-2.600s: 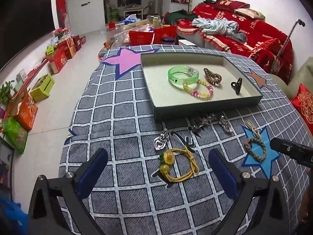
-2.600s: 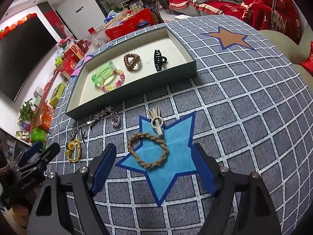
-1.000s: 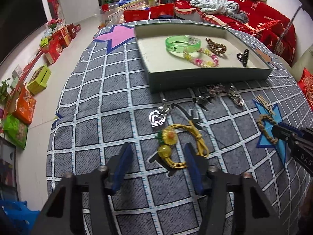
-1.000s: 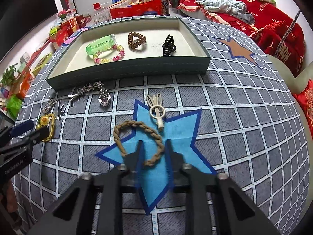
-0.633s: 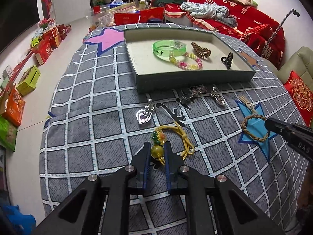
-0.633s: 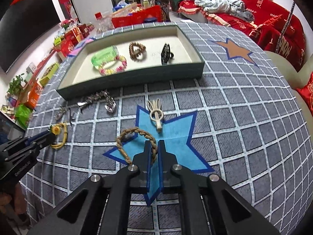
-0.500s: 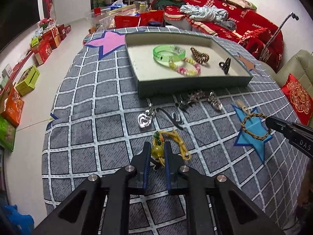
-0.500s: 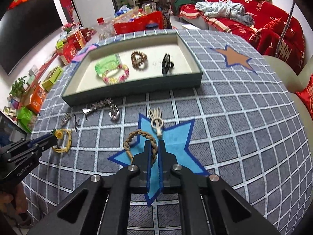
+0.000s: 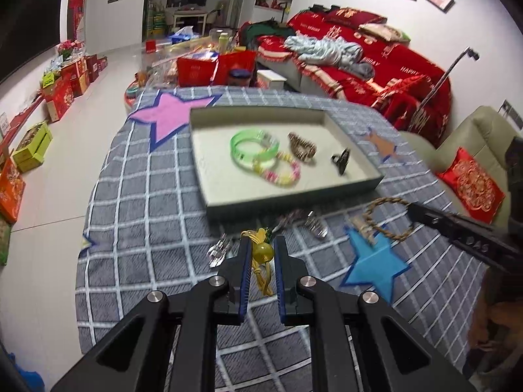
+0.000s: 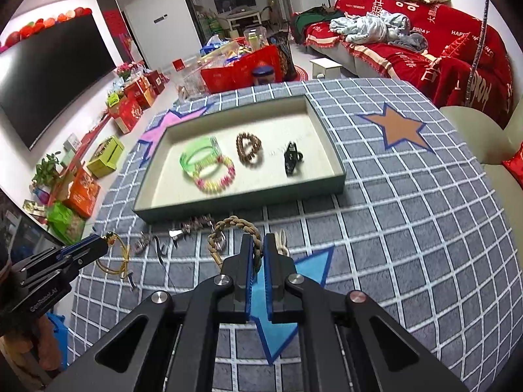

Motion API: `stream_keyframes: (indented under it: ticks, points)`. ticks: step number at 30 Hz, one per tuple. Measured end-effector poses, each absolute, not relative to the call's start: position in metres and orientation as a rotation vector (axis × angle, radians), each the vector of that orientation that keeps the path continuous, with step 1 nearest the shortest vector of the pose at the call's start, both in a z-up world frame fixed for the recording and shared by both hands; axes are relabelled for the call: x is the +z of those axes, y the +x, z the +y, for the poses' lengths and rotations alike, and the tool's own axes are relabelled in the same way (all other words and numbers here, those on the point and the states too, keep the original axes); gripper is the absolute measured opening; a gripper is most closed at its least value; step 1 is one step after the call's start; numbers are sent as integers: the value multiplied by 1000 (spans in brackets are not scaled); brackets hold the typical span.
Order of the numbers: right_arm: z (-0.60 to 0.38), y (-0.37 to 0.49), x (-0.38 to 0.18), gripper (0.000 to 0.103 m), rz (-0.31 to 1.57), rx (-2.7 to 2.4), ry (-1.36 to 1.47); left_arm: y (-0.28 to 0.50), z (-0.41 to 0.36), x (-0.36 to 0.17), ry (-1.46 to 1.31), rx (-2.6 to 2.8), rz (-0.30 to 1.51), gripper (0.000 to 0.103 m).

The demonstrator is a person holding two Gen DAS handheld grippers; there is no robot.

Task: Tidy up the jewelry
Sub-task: 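Carry keychain and rope bracelet into the tray and open both tools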

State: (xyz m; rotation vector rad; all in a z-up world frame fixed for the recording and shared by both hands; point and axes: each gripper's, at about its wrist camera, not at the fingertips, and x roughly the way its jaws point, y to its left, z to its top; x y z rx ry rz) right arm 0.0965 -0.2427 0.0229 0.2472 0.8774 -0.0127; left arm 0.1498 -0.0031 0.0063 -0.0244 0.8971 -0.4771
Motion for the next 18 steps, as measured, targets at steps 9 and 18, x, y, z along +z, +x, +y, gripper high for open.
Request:
stream_keyframes:
  ticks: [9,18]
  points:
    - [-255,139,29,7,877,-11,276,194,-25,30,-72,-554,870,30]
    - [-261,190,14,7,907,-10,292,250,-54,22,-96,-594,892,30]
